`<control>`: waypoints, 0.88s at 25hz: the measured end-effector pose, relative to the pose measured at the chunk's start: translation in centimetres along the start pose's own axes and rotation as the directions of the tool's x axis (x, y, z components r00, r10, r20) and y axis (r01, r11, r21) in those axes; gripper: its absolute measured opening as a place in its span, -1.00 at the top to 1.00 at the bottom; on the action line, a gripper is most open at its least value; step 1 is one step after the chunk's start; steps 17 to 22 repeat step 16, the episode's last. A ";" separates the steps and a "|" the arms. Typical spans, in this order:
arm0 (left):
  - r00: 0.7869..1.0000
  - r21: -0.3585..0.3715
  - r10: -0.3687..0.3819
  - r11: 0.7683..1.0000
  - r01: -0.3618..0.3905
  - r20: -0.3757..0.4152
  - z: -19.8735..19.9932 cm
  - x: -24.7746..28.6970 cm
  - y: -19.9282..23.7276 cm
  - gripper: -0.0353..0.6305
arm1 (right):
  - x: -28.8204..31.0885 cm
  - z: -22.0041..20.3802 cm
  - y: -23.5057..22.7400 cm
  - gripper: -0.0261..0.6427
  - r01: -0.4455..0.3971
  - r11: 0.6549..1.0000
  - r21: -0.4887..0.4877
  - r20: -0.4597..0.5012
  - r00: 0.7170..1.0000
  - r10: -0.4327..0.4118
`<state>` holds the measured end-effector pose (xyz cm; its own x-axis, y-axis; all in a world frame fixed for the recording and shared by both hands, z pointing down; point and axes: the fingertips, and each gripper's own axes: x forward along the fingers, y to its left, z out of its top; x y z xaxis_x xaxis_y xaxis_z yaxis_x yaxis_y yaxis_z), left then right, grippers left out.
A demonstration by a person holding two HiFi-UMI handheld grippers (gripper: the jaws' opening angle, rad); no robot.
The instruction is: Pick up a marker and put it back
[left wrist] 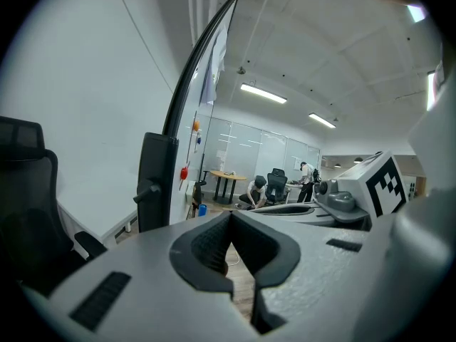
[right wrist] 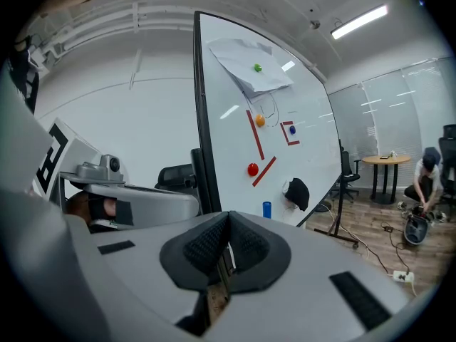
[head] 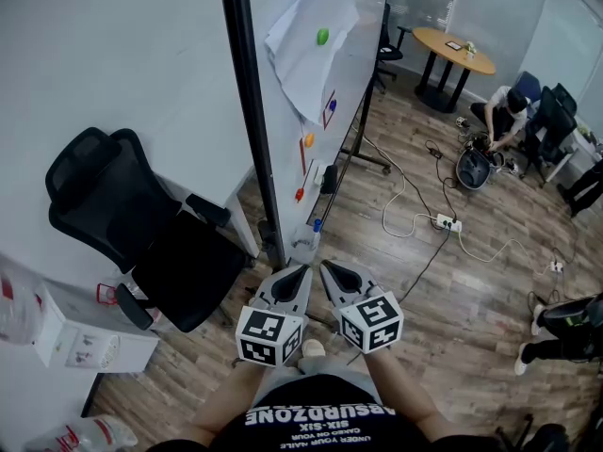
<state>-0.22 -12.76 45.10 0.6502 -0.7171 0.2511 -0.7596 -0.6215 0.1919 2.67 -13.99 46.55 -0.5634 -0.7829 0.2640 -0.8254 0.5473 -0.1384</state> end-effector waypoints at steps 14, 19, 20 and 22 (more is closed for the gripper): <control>1.000 0.003 -0.013 1.000 0.013 -0.001 0.0 0.2 -0.4 0.88 | -0.3 0.3 -0.1 0.93 0.012 1.000 -0.006 0.005 1.000 -0.012; 1.000 0.004 -0.014 1.000 0.014 -0.002 0.0 0.1 -0.4 0.88 | -0.3 0.4 0.0 0.93 0.014 1.000 -0.009 0.006 1.000 -0.014; 1.000 0.004 -0.014 1.000 0.014 -0.002 0.0 0.1 -0.4 0.88 | -0.3 0.4 0.0 0.93 0.014 1.000 -0.009 0.006 1.000 -0.014; 1.000 0.004 -0.014 1.000 0.014 -0.002 0.0 0.1 -0.4 0.88 | -0.3 0.4 0.0 0.93 0.014 1.000 -0.009 0.006 1.000 -0.014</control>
